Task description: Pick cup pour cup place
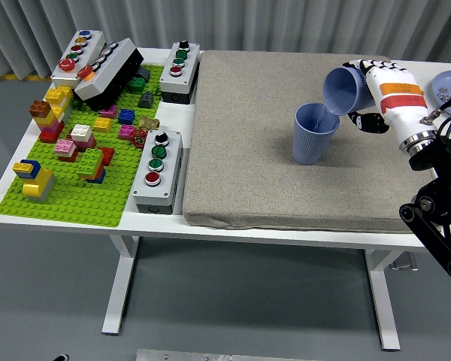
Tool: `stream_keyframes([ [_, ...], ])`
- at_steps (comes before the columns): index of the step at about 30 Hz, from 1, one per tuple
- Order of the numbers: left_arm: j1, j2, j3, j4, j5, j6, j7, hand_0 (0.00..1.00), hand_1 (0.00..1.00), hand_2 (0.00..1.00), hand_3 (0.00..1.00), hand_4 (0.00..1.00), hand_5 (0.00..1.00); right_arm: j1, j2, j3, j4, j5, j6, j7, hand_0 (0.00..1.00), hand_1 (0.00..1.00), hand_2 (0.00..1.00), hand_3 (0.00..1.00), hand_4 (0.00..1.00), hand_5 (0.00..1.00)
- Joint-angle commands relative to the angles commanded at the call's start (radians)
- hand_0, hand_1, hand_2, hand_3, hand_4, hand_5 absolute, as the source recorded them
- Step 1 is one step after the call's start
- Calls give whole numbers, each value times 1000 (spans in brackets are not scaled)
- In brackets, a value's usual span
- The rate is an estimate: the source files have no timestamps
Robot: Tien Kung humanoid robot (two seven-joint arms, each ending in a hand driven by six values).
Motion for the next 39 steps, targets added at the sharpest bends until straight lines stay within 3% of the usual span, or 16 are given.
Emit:
stream_keyframes([
  [25,-6,2,3,0,-1,-1,0,819,777,843,756,550,998,21,-32,-70,-21,-7,-76,22,762,640,518,614,684,13],
  [39,-7,2,-1,0,2,-1,0,819,776,843,755,550,998,38,-42,-105,-45,-11,-79,14,767,644,528,614,679,2],
])
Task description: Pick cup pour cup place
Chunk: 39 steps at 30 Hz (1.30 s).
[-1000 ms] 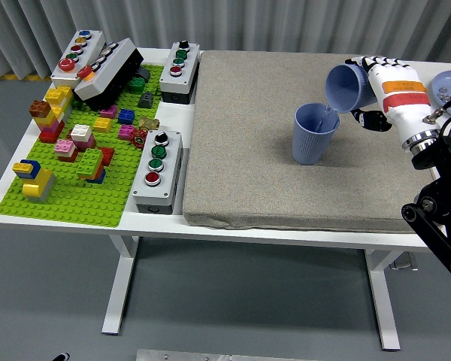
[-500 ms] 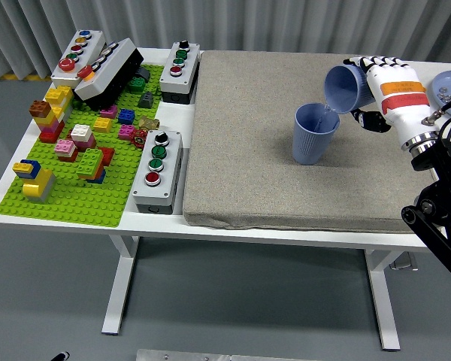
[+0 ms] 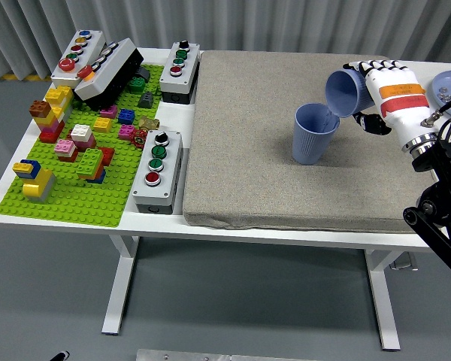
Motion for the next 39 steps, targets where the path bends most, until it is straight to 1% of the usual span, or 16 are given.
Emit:
stream_keyframes([
  [15,0,0,-1,0,2,0,1,819,777,843,755,550,998,0,2,-14,13,-30,-24,-34,780,653,534,613,677,2],
  [23,1,2,2,0,2,-1,1,819,777,844,756,551,998,6,-8,-34,17,-47,-38,-57,785,658,538,616,677,2],
  [39,2,2,1,0,3,-1,2,819,777,844,755,551,998,12,-13,-57,20,-52,-43,-66,788,662,543,616,674,2],
])
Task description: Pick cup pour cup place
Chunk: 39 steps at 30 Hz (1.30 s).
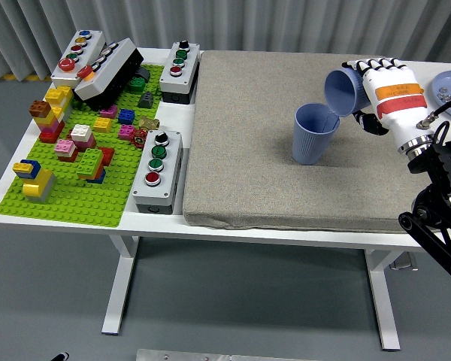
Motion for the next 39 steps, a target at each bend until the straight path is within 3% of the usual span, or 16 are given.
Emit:
stream_keyframes([
  [9,0,0,-5,0,3,1,0,819,777,844,755,551,998,19,-25,-33,-2,5,6,-2,791,663,544,616,669,2],
  [30,0,-1,-3,0,2,1,0,819,777,843,756,548,998,14,-8,-20,-1,20,9,-6,796,672,556,621,665,2],
  [34,-1,0,-1,0,1,0,0,819,777,844,755,549,998,9,-1,-8,-1,73,5,-10,795,673,556,620,665,2],
  [39,0,-1,0,0,0,0,1,819,777,844,755,548,998,1,24,41,-11,228,-9,19,793,673,557,620,665,2],
])
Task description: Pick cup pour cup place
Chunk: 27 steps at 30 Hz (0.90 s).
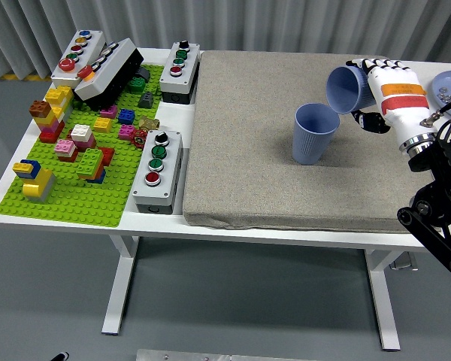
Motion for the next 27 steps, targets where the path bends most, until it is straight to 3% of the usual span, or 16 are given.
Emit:
stream_keyframes([
  [5,2,-1,1,0,-1,0,0,819,777,843,755,549,998,-11,13,90,-2,212,17,54,789,675,563,620,665,2],
  [9,3,-1,5,0,-3,0,0,819,777,843,755,549,998,-31,19,226,-6,388,74,110,789,675,563,620,665,2],
  [15,4,-1,8,0,-4,-1,1,819,777,844,755,548,998,-68,21,379,-19,628,139,129,787,683,572,628,666,2],
  [19,5,-1,12,0,-3,-2,2,818,777,844,755,548,998,-103,26,401,-42,797,164,130,786,680,570,628,670,2],
  [27,5,-4,17,0,-4,-1,0,819,777,844,755,548,998,-171,73,395,-81,1140,146,155,787,681,571,624,671,2],
])
